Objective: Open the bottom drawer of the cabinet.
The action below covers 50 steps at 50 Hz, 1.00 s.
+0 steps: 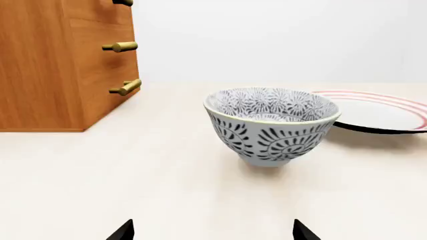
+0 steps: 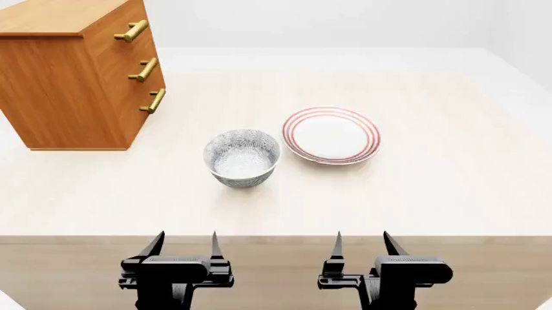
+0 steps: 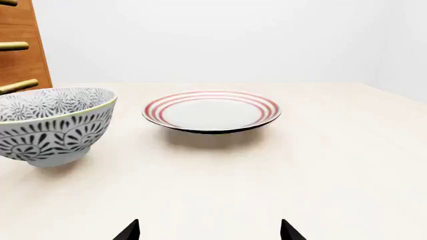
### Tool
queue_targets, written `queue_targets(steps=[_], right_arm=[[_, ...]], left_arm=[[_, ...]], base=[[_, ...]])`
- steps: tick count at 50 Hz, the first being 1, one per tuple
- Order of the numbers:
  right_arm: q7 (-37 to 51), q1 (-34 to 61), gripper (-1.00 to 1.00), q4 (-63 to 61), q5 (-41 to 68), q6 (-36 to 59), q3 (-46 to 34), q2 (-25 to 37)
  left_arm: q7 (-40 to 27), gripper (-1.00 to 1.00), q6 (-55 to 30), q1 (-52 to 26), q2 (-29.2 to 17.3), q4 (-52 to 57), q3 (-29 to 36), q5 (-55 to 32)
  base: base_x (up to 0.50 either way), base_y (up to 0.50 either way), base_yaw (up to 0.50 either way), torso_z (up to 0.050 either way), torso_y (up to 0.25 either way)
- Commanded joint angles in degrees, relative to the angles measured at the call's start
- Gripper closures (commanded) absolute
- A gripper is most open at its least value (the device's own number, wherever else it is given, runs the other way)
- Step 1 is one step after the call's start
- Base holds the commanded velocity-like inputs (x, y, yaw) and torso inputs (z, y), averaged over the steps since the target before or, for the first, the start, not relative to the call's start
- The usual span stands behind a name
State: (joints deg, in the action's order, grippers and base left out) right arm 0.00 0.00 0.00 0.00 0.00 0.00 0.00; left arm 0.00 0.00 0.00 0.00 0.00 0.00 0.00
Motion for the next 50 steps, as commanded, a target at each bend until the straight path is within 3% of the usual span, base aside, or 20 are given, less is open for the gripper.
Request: queue_targets(steps=[1, 11, 22, 33, 38, 40, 41, 43, 46, 50], right_arm=[[0.7, -0.1, -1.0, -0.2, 1.3, 0.1, -1.1, 0.9], [2.2, -0.5, -1.0, -1.5, 4.4, 1.3, -2.8, 2.4], [3.5, -0.7, -1.0, -1.3, 5.5, 0.6, -4.4, 3.3], [4.4, -0.5, -1.0, -2.8, 5.8, 2.2, -5.9, 4.6], [5.1, 0.9, -1.0, -13.1, 5.3, 13.3, -7.1, 6.3], [5.8, 4.4, -1.0, -23.4, 5.6, 25.3, -7.3, 7.2], [5.9, 4.4, -1.0, -23.7, 5.7, 25.7, -7.3, 7.2], [5.7, 11.2, -1.0, -34.2, 7.9, 40.7, -6.9, 8.1], [5.5, 16.7, -1.0, -39.9, 11.3, 49.8, -5.0, 7.9], [5.5, 15.8, -1.0, -39.3, 10.9, 46.8, -5.4, 8.2]], left_arm=[[-0.9, -1.0, 0.1, 0.1, -0.9, -0.4, 1.2, -0.8], [-2.6, -1.0, 0.5, -0.3, -2.8, -1.6, 3.0, -2.2], [-4.1, -1.0, 1.4, -0.4, -3.8, -2.5, 4.0, -2.9], [-4.8, -1.0, -0.3, -0.4, -4.7, -0.7, 4.9, -4.0], [-5.3, -1.0, -10.8, -1.8, -6.2, 9.1, 6.0, -3.3], [-5.4, -1.0, -22.7, -5.0, -7.4, 18.0, 6.0, -3.9], [-5.6, -1.0, -25.9, -6.5, -7.8, 20.6, 6.2, -3.6], [-4.6, -1.0, -38.6, -12.5, -8.4, 28.8, 5.0, -6.4], [-4.4, -1.0, -42.4, -16.2, -9.1, 33.6, 5.1, -6.8], [-4.9, -1.0, -40.0, -15.5, -9.2, 31.5, 6.1, -6.0]], base=[[0.0, 0.0, 0.0, 0.0, 0.0], [0.0, 0.0, 0.0, 0.0, 0.0], [0.0, 0.49, 0.0, 0.0, 0.0], [0.0, 0.0, 0.0, 0.0, 0.0], [0.0, 0.0, 0.0, 0.0, 0.0], [0.0, 0.0, 0.0, 0.0, 0.0], [0.0, 0.0, 0.0, 0.0, 0.0], [0.0, 0.0, 0.0, 0.0, 0.0], [0.0, 0.0, 0.0, 0.0, 0.0], [0.3, 0.0, 0.0, 0.0, 0.0]])
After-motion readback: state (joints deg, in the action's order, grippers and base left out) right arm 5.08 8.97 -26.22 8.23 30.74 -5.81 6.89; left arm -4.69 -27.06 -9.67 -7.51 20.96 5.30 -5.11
